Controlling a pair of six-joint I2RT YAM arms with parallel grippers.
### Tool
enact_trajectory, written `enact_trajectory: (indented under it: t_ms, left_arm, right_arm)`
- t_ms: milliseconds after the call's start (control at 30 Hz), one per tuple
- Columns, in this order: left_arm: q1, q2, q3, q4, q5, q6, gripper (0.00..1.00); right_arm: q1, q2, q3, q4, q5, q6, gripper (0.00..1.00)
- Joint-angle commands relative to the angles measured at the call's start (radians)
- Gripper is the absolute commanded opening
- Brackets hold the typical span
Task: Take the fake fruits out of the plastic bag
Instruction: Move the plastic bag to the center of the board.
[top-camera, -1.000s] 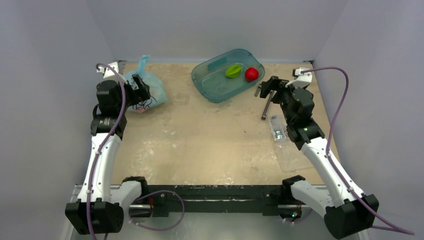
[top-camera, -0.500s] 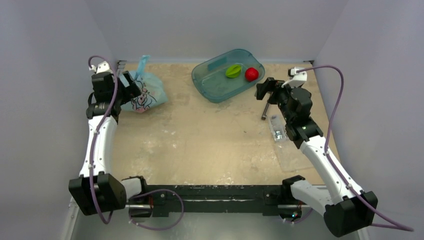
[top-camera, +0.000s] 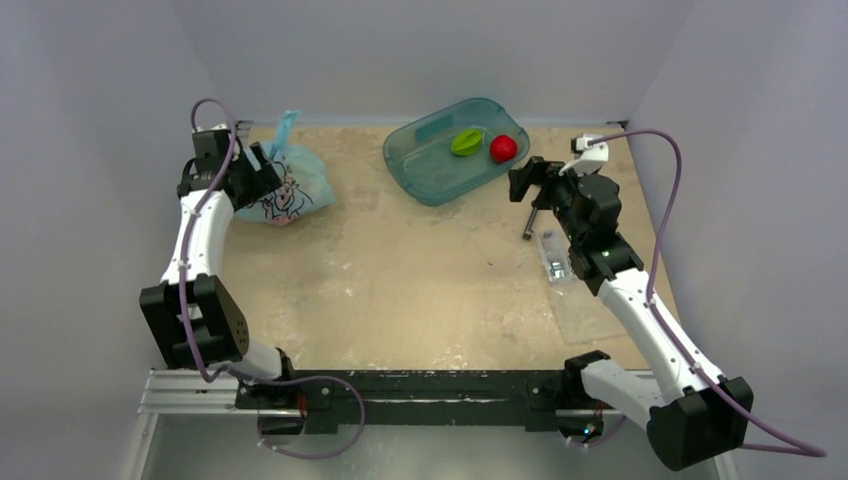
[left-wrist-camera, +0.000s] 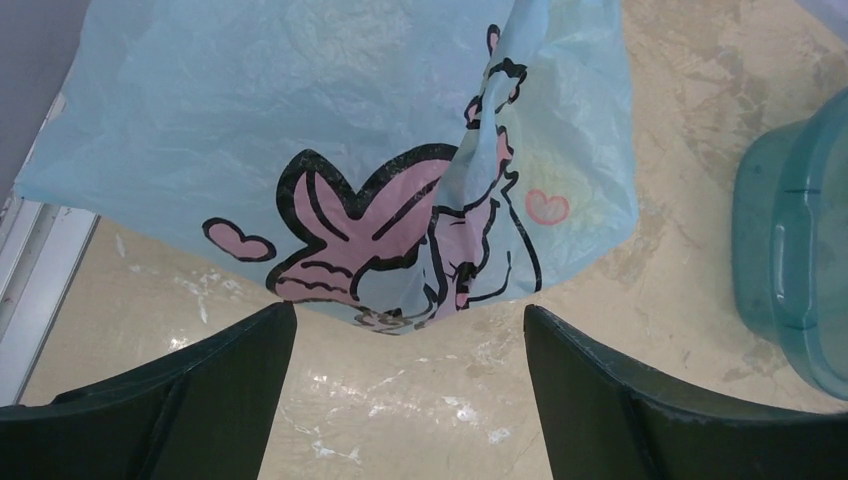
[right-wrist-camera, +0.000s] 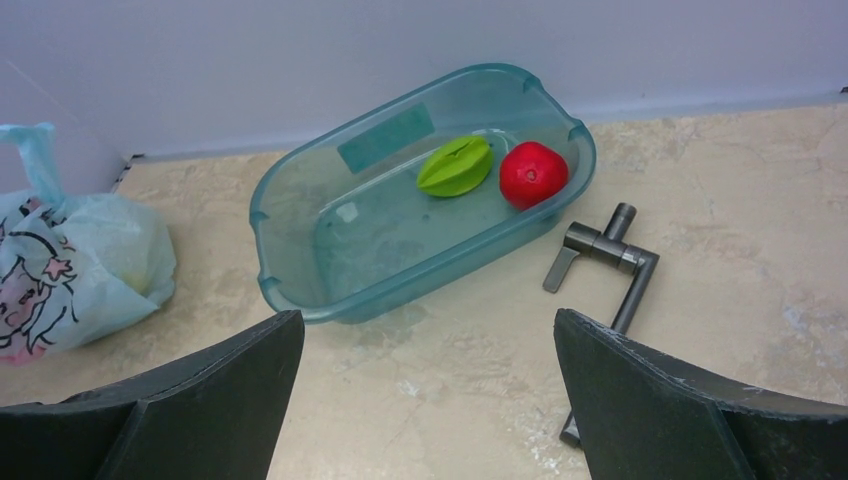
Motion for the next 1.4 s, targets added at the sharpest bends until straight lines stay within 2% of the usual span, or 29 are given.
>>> enact_trajectory:
  t_ms: [0, 133, 267, 467, 567, 733, 867, 1067, 1367]
  left_arm:
    - [0.007, 0.079, 0.093, -0.075, -0.015, -0.011, 0.82]
    - [0.008, 0.164, 0.162, -0.148, -0.029, -0.013, 0.71]
    - [0.006, 0.225, 0.219, -0.219, -0.001, 0.004, 0.55]
    - [0.005, 0.240, 0.235, -0.241, 0.072, 0.031, 0.24]
    - [-0.005, 0.247, 0.267, -0.279, 0.111, 0.051, 0.13]
    - [-0.049, 0.214, 0.263, -0.306, 0.174, 0.087, 0.00]
    - [-0.097, 0.159, 0.235, -0.305, 0.255, 0.142, 0.00]
    - [-0.203, 0.074, 0.217, -0.346, 0.253, 0.222, 0.00]
    - [-0.347, -0.039, 0.159, -0.300, 0.516, 0.346, 0.00]
  right_arm:
    - [-0.002, 0.000, -0.008, 0.045, -0.023, 0.006, 0.99]
    - [-0.001, 0.000, -0.011, 0.044, -0.024, 0.010, 0.99]
    - [-0.001, 0.004, -0.013, 0.044, -0.025, 0.012, 0.99]
    - [-0.002, 0.015, -0.013, 0.044, -0.035, 0.017, 0.99]
    - [-0.002, 0.031, -0.011, 0.041, -0.049, 0.019, 0.99]
    - [-0.001, 0.075, 0.002, 0.037, -0.098, 0.020, 0.99]
    - [-0.001, 0.119, 0.007, 0.044, -0.183, 0.018, 0.99]
    - [-0.001, 0.178, 0.040, 0.016, -0.242, 0.014, 0.99]
    - [0.003, 0.224, 0.066, -0.004, -0.292, 0.006, 0.99]
